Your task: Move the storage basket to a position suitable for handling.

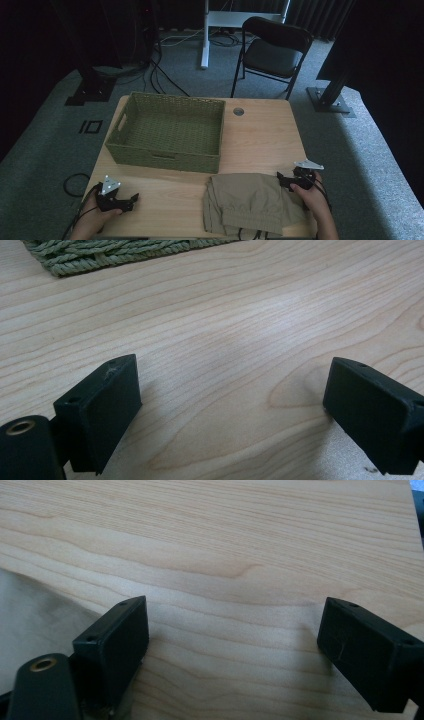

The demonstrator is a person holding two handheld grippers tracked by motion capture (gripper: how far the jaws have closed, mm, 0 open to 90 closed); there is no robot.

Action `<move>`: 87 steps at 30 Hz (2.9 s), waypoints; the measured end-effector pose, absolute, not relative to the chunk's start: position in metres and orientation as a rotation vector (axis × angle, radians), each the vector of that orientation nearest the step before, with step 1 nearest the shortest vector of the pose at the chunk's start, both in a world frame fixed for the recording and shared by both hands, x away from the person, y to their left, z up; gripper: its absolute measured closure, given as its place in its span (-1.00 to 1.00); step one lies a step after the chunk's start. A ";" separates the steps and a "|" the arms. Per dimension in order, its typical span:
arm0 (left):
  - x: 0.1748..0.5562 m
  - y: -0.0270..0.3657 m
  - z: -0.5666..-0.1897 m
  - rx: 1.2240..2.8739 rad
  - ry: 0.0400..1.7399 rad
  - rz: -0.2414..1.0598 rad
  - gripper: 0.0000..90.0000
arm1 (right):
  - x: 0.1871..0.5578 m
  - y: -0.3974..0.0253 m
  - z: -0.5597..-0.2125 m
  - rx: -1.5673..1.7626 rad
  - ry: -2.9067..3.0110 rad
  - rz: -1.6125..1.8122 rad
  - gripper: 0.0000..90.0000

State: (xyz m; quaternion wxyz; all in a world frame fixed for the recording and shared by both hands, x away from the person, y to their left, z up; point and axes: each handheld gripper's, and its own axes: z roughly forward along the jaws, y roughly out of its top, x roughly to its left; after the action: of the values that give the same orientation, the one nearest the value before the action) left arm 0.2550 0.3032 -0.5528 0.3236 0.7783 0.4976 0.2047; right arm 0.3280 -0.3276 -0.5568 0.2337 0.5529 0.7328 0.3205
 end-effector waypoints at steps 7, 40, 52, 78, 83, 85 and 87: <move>0.263 0.313 -0.550 1.965 1.317 0.471 -0.62 | 0.338 -0.323 -0.553 1.464 2.036 0.859 -0.71; 0.286 0.331 -0.487 1.955 1.217 0.685 -0.68 | 0.371 -0.249 -0.478 1.295 2.106 1.109 -0.72; 0.300 0.333 -0.462 1.902 1.193 0.688 -0.68 | 0.377 -0.220 -0.460 1.214 2.117 1.160 -0.71; 0.362 0.355 -0.454 1.773 1.285 0.730 -0.67 | 0.384 -0.158 -0.442 1.117 2.148 1.240 -0.71; 0.374 0.360 -0.458 1.758 1.334 0.720 -0.65 | 0.386 -0.149 -0.445 1.108 2.159 1.232 -0.70; 0.378 0.362 -0.460 1.751 1.350 0.722 -0.65 | 0.387 -0.144 -0.445 1.108 2.159 1.236 -0.69; 0.382 0.361 -0.461 1.775 1.328 0.727 -0.64 | 0.388 -0.140 -0.445 1.106 2.159 1.245 -0.69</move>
State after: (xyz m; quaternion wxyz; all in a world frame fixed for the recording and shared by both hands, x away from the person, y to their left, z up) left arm 0.3820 0.3610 -0.4612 0.3935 0.6994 0.5232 0.2867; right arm 0.3876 -0.1398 -0.4446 0.2059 0.3970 0.7749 0.4467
